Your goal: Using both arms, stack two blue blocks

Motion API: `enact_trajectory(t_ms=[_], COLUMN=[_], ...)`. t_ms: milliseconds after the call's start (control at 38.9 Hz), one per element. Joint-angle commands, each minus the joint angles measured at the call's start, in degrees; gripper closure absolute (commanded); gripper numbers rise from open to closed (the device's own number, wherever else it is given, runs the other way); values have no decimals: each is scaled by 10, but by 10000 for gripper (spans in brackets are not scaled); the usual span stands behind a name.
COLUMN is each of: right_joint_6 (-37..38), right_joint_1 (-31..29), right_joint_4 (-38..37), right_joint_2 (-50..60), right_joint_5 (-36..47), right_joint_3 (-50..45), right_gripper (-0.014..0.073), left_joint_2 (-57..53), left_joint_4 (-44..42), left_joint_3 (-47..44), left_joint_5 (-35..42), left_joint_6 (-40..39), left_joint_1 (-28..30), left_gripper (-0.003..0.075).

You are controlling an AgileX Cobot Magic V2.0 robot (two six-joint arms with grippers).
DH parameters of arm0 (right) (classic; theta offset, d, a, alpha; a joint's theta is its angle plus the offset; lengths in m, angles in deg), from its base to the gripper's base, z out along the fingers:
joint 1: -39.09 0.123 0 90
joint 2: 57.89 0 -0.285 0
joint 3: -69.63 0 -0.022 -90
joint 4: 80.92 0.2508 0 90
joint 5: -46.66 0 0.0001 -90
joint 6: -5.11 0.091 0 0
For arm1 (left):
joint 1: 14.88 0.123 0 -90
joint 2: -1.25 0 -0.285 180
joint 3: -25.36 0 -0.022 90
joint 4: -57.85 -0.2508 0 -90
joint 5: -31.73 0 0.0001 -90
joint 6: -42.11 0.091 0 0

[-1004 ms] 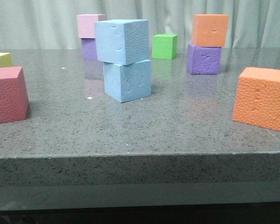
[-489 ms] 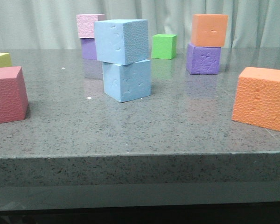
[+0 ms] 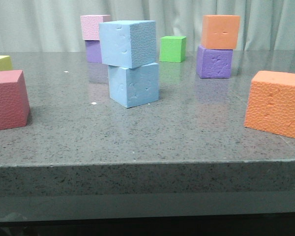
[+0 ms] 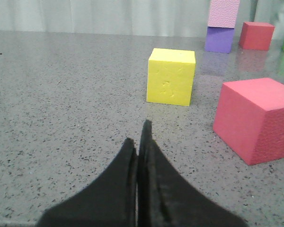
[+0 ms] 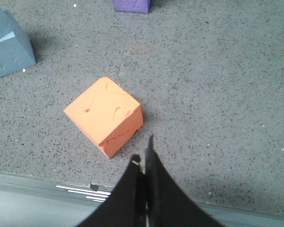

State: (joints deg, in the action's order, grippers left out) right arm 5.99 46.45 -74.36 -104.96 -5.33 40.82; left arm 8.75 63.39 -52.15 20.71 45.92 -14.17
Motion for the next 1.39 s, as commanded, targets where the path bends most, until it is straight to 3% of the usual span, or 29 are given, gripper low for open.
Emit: enact_trajectory(t_ms=[0,154,257,489,721,978,1132,1364], right_joint_6=[-12,-12,-12,-15,-15,-15,-15,-15], right_joint_1=[-4,-4,-4,-40,-82,-83,-83,-83], right_joint_4=[-12,-35,-57,-66,-58,-20,-20,-20], right_joint_2=[-1,1,24,146,285,412,408,409], right_joint_5=[32,46,99,278,374,394,432,424], right_joint_3=[15,5,-24,-171,-334,-459,-499,-496], right_gripper=[652,652,652,652,652,652,652,652], left_joint_2=[-11,-11,-11,-11,-11,-11,-10,-10], left_joint_4=[1,1,1,1,1,1,1,1], left_joint_3=[-2,-2,-2,-2,-2,-2,-2,-2], left_joint_5=[47,47,47,47,47,47,47,47], left_joint_6=[-5,-5,-5,-5,-5,-5,-5,-5], left_joint_1=[0,0,0,0,0,0,0,0], left_gripper=[741,741,741,741,741,741,741,741])
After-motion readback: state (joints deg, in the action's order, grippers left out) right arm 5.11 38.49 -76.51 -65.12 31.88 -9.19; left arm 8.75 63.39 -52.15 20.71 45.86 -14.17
